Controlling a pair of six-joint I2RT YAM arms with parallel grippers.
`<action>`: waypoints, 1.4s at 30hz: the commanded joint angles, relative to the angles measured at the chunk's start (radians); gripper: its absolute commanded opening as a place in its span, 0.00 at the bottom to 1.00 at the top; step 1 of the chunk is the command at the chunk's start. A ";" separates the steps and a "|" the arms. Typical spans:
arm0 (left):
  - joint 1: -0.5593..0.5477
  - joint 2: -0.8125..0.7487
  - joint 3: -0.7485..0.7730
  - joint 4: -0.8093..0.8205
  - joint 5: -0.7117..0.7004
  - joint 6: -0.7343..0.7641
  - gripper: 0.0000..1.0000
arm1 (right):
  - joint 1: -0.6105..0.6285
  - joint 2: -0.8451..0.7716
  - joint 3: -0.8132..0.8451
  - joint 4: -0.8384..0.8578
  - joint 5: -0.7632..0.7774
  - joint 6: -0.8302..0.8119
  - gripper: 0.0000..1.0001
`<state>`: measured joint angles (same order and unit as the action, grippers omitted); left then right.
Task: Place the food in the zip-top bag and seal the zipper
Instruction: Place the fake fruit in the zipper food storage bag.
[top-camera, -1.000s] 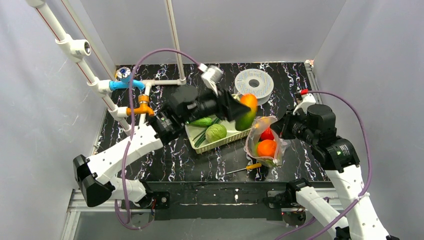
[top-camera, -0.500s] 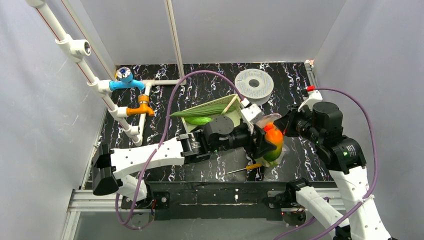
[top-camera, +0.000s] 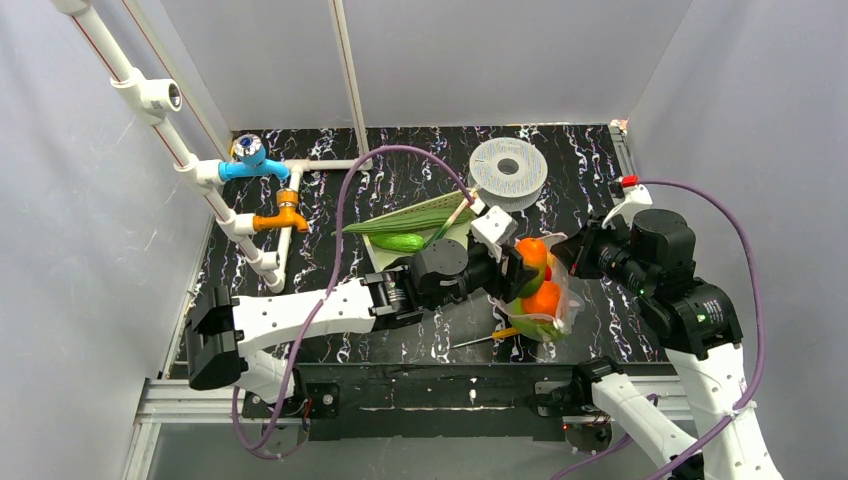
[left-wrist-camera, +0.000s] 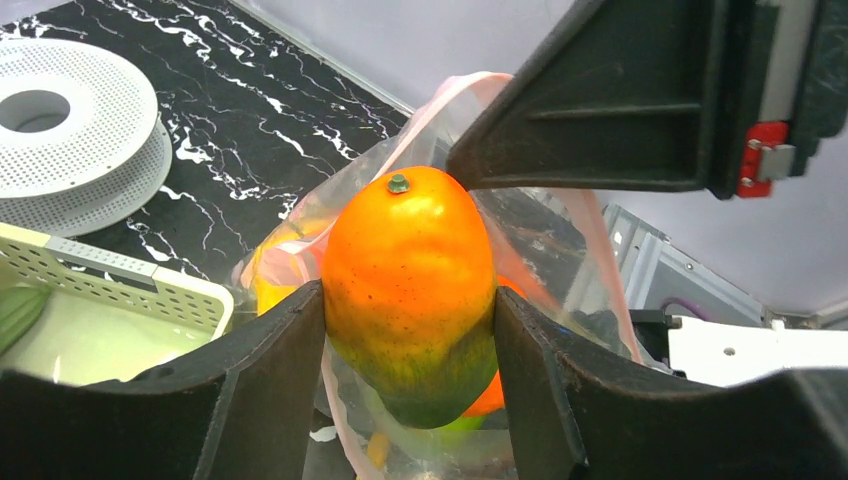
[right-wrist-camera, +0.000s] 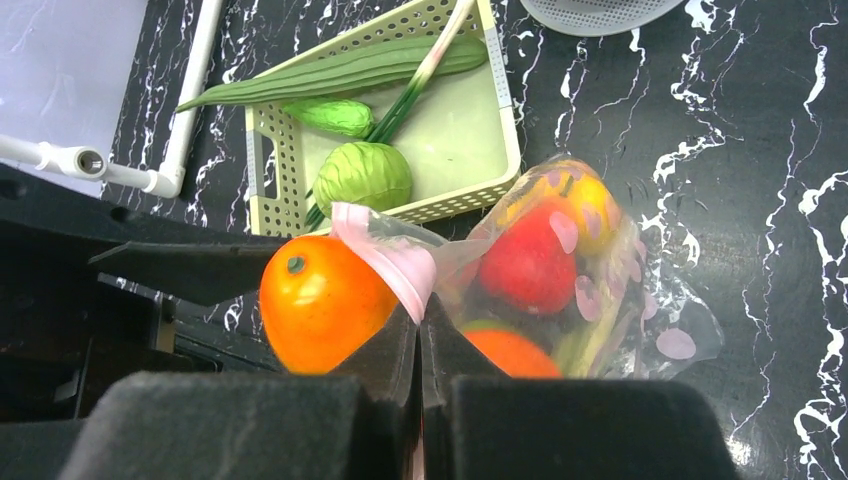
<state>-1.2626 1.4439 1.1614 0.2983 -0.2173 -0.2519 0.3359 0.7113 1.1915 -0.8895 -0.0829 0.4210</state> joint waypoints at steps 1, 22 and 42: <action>0.006 0.047 0.051 0.011 -0.064 -0.062 0.00 | 0.003 -0.025 0.028 0.089 -0.027 0.010 0.01; 0.053 0.125 0.192 -0.221 0.172 -0.358 0.00 | 0.003 0.009 0.076 0.096 -0.022 0.020 0.01; 0.160 0.036 0.260 -0.457 0.371 -0.435 0.77 | 0.003 -0.064 0.051 0.063 -0.001 0.008 0.02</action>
<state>-1.1080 1.6193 1.4170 -0.0862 0.1011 -0.7500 0.3359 0.6901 1.2316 -0.9169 -0.0761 0.4252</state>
